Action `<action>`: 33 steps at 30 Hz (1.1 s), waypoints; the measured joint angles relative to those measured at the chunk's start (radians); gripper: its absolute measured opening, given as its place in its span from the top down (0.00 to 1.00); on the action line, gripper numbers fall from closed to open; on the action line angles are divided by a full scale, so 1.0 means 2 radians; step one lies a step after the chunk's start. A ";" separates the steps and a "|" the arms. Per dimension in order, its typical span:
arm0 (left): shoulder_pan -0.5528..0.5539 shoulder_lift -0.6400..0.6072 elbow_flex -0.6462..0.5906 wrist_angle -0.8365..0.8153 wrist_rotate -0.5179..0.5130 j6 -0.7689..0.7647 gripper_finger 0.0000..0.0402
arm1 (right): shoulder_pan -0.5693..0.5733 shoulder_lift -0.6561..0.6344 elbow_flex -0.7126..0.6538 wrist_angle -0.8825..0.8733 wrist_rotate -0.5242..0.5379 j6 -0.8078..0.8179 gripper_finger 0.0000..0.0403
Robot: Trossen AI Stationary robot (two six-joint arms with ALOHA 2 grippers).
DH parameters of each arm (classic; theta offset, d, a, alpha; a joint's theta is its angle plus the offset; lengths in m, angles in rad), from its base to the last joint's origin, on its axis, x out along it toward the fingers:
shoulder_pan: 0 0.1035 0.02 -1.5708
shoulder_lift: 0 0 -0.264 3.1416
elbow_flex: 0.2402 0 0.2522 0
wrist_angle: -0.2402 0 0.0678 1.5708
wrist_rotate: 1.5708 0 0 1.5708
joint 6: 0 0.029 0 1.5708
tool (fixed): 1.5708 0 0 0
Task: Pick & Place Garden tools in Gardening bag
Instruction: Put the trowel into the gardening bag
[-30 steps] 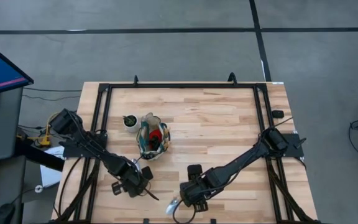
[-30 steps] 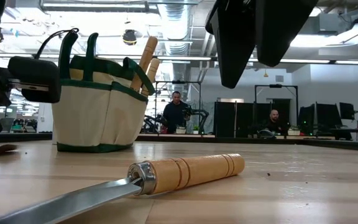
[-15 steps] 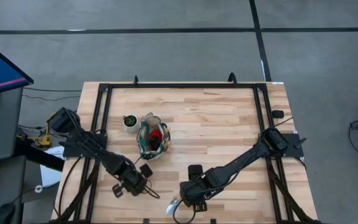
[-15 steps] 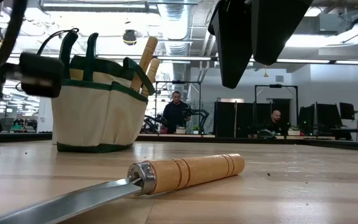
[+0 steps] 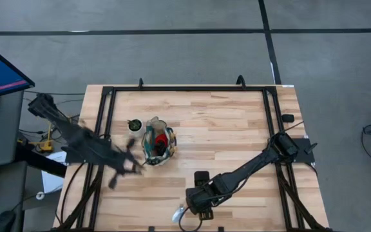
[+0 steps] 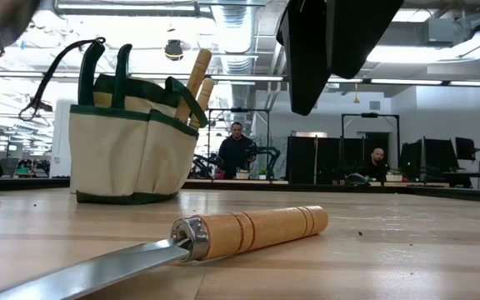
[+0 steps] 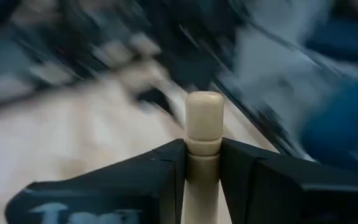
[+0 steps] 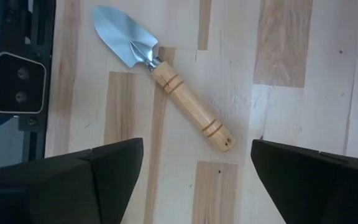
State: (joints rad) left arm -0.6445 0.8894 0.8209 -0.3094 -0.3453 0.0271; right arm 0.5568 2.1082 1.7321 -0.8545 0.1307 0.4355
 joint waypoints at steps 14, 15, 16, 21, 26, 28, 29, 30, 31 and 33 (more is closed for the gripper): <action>0.060 -0.228 -0.075 0.134 -0.059 0.167 0.87 | -0.011 0.001 0.000 0.013 0.000 -0.025 0.28; 0.065 -0.238 -0.091 0.141 -0.059 0.166 0.87 | -0.013 0.001 0.000 0.013 0.000 -0.025 0.28; 0.068 -0.249 -0.108 0.149 -0.060 0.163 0.87 | -0.015 0.001 0.000 0.013 0.000 -0.025 0.28; 0.087 -0.301 -0.195 0.209 -0.060 0.157 0.87 | -0.022 0.001 0.000 0.013 -0.001 -0.026 0.28; 0.121 -0.351 -0.265 0.253 -0.061 0.157 0.87 | -0.023 0.001 0.000 0.013 -0.002 -0.026 0.28; 0.138 -0.369 -0.290 0.269 -0.045 0.157 0.86 | -0.024 0.001 0.000 0.014 -0.002 -0.026 0.28; 0.147 -0.376 -0.300 0.277 -0.037 0.157 0.86 | -0.024 0.001 0.000 0.014 -0.002 -0.026 0.28; 0.157 -0.382 -0.309 0.283 -0.028 0.155 0.86 | -0.026 0.001 0.000 0.014 -0.002 -0.026 0.28; 0.166 -0.388 -0.319 0.285 -0.021 0.152 0.86 | -0.027 0.001 0.000 0.014 -0.002 -0.026 0.28; 0.185 -0.394 -0.336 0.286 -0.009 0.141 0.86 | -0.029 0.001 0.000 0.015 -0.002 -0.026 0.28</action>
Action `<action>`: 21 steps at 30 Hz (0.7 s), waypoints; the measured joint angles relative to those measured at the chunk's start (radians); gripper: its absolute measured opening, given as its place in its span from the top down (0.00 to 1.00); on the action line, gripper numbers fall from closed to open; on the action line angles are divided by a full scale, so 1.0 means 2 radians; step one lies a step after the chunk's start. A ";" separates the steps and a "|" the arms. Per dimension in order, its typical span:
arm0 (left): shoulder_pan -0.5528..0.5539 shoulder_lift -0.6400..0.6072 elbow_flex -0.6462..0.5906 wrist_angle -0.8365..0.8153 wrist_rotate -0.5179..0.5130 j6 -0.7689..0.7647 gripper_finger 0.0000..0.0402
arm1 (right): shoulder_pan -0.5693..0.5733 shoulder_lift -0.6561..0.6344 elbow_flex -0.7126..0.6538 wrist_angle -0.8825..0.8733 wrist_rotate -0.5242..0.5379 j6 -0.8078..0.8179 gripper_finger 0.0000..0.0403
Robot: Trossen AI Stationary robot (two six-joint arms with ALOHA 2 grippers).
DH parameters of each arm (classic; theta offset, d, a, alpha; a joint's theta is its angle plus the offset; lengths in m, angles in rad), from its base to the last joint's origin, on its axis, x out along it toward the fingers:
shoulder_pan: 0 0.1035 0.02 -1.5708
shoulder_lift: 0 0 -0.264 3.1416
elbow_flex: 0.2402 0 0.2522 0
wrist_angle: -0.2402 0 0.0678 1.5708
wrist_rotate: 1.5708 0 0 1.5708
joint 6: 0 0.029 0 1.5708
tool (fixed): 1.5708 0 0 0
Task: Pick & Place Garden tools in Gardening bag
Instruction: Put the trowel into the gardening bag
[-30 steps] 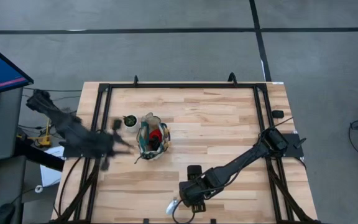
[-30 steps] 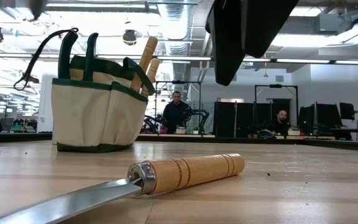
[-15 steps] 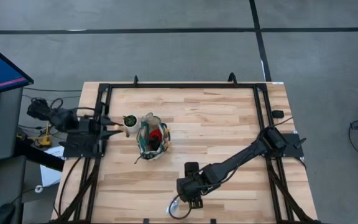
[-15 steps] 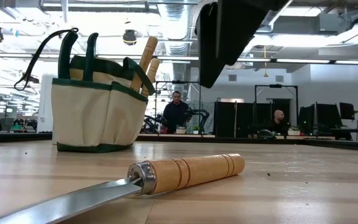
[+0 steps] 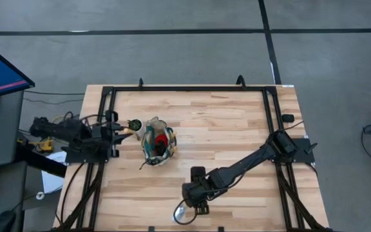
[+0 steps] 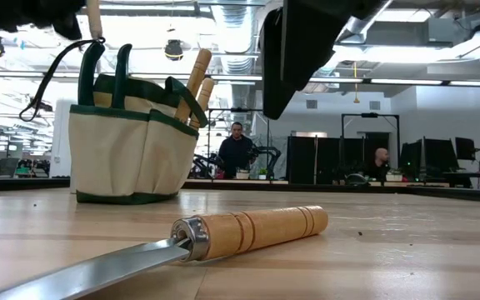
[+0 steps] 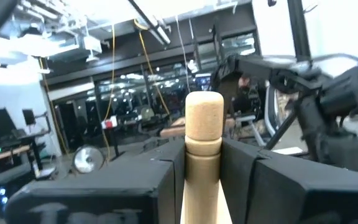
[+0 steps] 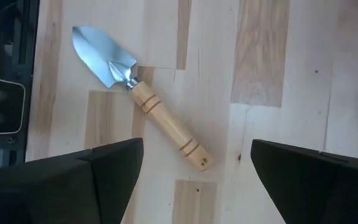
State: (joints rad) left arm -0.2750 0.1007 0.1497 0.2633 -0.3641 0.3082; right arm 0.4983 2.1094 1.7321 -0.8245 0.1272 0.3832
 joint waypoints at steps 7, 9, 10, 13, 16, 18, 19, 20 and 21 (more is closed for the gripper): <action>0.073 0.000 -0.054 0.018 0.044 -0.038 0.86 | -0.013 0.000 0.000 0.015 -0.013 0.001 0.28; 0.094 0.000 -0.068 0.028 0.075 -0.050 0.86 | -0.016 0.000 0.000 0.021 -0.013 0.001 0.28; 0.106 0.000 -0.072 0.028 0.092 -0.055 0.86 | -0.016 0.000 0.000 0.024 -0.013 0.001 0.28; 0.140 0.007 -0.072 0.040 0.148 -0.065 0.86 | -0.021 0.000 0.000 0.029 -0.014 0.001 0.28; 0.169 0.013 -0.072 0.059 0.201 -0.074 0.86 | -0.024 0.000 0.000 0.031 -0.015 0.002 0.28; 0.187 0.017 -0.072 0.063 0.235 -0.083 0.86 | -0.025 0.000 0.000 0.031 -0.015 0.005 0.28; 0.195 0.021 -0.072 0.061 0.249 -0.088 0.86 | -0.025 0.000 0.000 0.031 -0.015 0.005 0.28; 0.205 0.027 -0.072 0.062 0.263 -0.092 0.86 | -0.025 0.000 0.000 0.031 -0.015 0.005 0.28; 0.214 0.035 -0.072 0.062 0.273 -0.095 0.86 | -0.025 0.000 0.000 0.031 -0.015 0.005 0.28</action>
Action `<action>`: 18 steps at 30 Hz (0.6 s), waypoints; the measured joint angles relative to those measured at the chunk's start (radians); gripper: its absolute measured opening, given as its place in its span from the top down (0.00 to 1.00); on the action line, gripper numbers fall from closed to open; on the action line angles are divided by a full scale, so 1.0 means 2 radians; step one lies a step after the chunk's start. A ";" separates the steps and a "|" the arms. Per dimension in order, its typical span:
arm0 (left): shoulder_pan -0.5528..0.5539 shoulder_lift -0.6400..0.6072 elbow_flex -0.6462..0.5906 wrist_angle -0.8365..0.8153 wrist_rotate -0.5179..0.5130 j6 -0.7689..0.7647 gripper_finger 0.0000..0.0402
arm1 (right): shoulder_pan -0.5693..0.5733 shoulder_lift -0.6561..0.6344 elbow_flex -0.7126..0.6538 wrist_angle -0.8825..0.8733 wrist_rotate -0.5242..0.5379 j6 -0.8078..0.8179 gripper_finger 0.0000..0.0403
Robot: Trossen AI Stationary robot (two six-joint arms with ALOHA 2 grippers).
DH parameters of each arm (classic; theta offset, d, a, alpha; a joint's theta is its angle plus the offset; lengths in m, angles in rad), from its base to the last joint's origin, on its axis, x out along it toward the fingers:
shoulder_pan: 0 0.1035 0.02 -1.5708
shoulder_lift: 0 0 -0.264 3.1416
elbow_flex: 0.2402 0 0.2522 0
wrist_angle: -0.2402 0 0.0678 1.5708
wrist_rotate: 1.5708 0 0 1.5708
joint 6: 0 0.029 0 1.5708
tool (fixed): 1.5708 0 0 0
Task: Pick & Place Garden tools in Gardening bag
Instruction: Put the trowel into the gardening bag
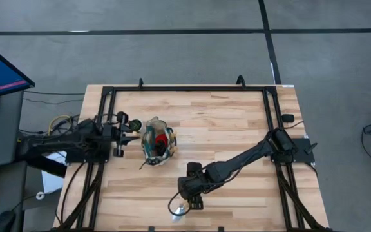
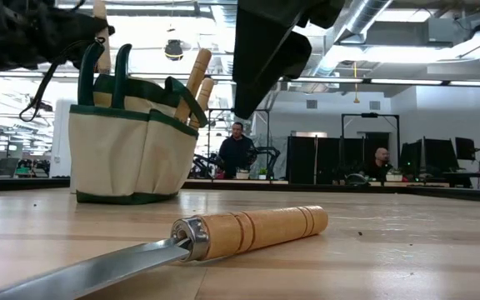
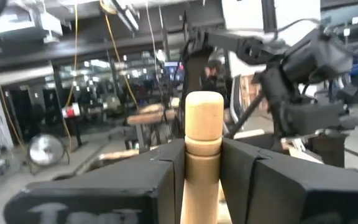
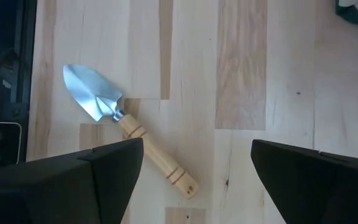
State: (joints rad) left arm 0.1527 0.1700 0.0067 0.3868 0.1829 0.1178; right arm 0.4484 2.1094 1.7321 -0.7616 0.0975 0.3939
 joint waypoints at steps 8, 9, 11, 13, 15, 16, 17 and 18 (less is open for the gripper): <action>0.051 0.091 0.000 0.064 0.064 -0.024 0.86 | 0.002 0.000 0.000 0.000 0.000 0.000 0.28; 0.054 0.104 0.000 0.081 0.070 -0.026 0.86 | 0.002 0.000 0.000 0.000 0.000 0.000 0.28; 0.058 0.131 0.000 0.109 0.078 -0.028 0.86 | 0.002 0.000 0.000 0.000 0.000 0.000 0.28; 0.062 0.156 0.000 0.128 0.085 -0.033 0.86 | 0.002 0.000 0.000 0.000 0.000 0.000 0.28; 0.063 0.181 0.000 0.140 0.092 -0.037 0.86 | 0.002 0.000 0.000 0.000 0.000 0.000 0.28; 0.063 0.193 0.000 0.145 0.094 -0.037 0.86 | 0.002 0.000 0.000 0.000 0.000 0.000 0.28; 0.063 0.204 0.000 0.149 0.095 -0.037 0.86 | 0.002 0.000 0.000 0.000 0.001 0.000 0.28; 0.063 0.213 0.000 0.155 0.095 -0.037 0.86 | 0.002 0.000 0.000 0.000 0.001 0.000 0.28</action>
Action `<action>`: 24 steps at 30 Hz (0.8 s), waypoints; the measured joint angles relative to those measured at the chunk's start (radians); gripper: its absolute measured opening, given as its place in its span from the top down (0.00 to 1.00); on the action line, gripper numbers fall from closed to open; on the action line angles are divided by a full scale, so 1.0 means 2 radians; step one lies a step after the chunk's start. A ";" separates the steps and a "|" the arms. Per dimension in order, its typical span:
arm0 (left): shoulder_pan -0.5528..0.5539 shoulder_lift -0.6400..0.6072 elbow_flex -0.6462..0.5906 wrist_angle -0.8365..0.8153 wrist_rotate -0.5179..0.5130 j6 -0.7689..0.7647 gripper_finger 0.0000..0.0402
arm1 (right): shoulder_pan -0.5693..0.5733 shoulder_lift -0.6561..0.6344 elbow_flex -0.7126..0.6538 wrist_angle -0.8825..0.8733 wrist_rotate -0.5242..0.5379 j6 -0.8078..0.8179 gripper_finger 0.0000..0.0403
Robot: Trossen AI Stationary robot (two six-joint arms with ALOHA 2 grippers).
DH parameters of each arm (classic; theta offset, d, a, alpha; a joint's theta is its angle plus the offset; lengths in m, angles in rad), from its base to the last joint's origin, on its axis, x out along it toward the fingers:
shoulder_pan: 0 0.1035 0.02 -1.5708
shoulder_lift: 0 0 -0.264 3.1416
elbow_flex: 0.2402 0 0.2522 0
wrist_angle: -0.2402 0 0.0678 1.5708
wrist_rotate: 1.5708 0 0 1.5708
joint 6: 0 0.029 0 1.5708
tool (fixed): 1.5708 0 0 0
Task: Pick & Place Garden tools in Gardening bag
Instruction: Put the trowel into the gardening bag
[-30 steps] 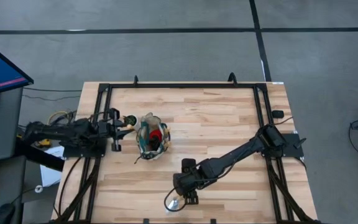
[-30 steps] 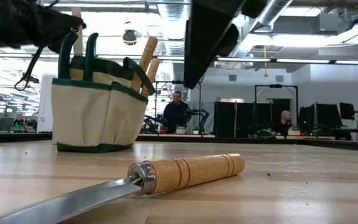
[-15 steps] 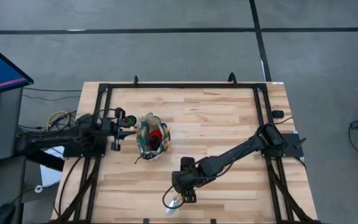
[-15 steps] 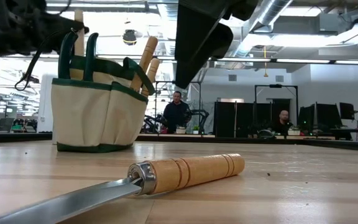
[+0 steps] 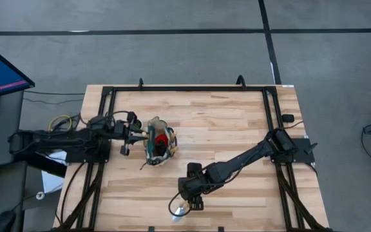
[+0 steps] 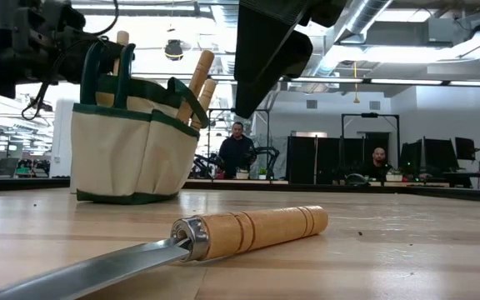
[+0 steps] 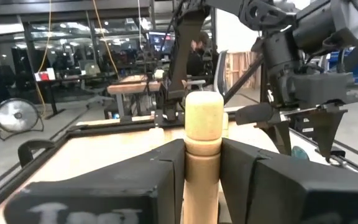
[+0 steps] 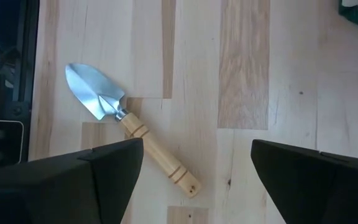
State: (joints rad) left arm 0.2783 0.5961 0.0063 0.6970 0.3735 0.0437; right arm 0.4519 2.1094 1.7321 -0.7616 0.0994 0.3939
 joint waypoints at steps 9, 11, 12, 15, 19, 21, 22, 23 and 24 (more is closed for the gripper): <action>0.000 0.048 0.000 0.046 0.009 -0.014 0.79 | 0.000 0.000 0.000 0.000 0.002 0.000 0.28; 0.000 0.059 0.000 0.045 0.009 -0.023 0.77 | 0.000 0.000 0.000 0.000 0.002 0.000 0.28; 0.000 0.065 0.000 0.045 0.009 -0.025 0.76 | 0.000 0.000 0.000 0.000 0.002 0.000 0.28; 0.000 0.081 0.000 0.045 -0.003 -0.030 0.74 | 0.000 0.000 0.000 0.000 0.002 0.000 0.28; 0.000 0.092 0.000 0.045 -0.009 -0.038 0.68 | 0.000 0.000 0.000 0.000 0.002 0.000 0.28; 0.000 0.093 0.000 0.045 -0.009 -0.041 0.64 | 0.000 0.000 0.000 0.000 0.003 0.000 0.28; 0.000 0.093 0.000 0.045 -0.009 -0.042 0.61 | 0.000 0.000 0.000 0.000 0.003 0.000 0.28; -0.001 0.093 0.000 0.045 -0.009 -0.045 0.58 | 0.000 0.000 0.000 0.000 0.002 0.000 0.28; -0.001 0.093 0.000 0.045 -0.009 -0.048 0.55 | 0.000 0.000 0.000 0.000 0.002 0.000 0.28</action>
State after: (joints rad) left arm 0.2766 0.7815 0.0063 0.7870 0.3561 -0.0530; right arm 0.4522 2.1094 1.7321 -0.7624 0.1043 0.3935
